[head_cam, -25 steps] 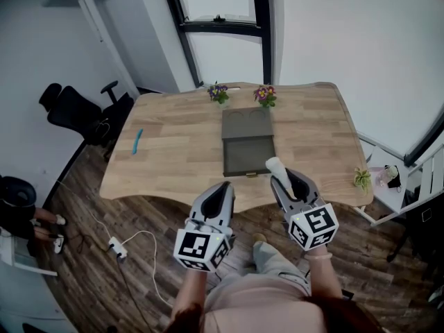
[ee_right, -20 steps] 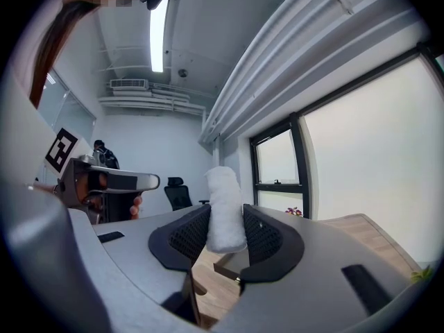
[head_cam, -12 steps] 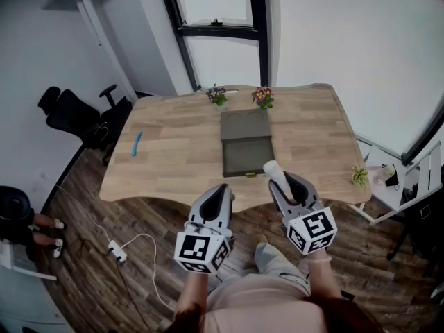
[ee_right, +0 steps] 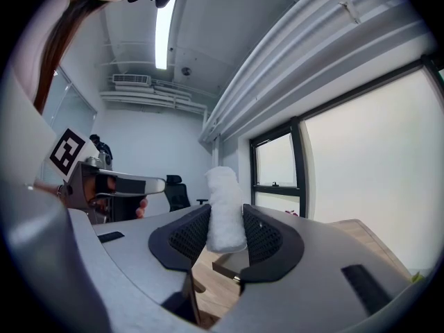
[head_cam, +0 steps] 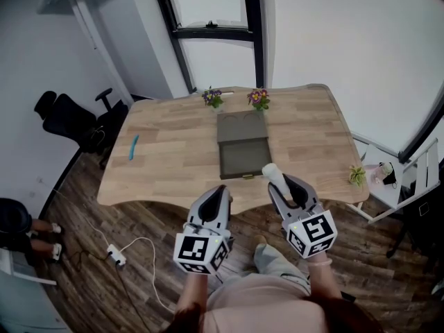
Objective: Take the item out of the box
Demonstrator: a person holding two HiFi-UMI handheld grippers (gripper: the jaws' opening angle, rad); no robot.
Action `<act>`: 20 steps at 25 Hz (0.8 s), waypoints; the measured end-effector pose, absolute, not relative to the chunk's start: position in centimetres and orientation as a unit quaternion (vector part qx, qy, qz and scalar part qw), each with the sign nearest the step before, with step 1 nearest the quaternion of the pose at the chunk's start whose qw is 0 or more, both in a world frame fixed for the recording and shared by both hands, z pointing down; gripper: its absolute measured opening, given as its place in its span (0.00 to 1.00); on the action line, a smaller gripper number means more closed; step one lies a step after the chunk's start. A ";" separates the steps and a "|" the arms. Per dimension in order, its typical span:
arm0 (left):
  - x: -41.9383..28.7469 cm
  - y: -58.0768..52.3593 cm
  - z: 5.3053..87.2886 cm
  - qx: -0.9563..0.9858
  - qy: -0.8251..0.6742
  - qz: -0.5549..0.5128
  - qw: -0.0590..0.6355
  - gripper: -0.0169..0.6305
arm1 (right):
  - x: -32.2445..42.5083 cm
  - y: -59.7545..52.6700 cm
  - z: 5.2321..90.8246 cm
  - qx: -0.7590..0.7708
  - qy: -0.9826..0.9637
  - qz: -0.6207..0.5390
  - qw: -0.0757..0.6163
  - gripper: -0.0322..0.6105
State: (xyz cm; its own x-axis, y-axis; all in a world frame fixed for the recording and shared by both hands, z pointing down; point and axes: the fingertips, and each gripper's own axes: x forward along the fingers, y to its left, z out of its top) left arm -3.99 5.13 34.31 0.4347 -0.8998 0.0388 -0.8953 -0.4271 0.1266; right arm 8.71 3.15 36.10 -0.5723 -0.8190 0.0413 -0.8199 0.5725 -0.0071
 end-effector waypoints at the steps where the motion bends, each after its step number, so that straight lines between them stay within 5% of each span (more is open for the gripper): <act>1: -4.0 5.0 34.3 0.845 -0.531 -0.017 0.064 0.03 | 8.7 3.1 36.1 0.462 -0.887 0.012 0.016 0.26; 20: -3.4 2.5 34.9 0.851 -0.521 -0.008 0.070 0.03 | 9.2 1.4 35.7 0.460 -0.888 0.012 0.012 0.26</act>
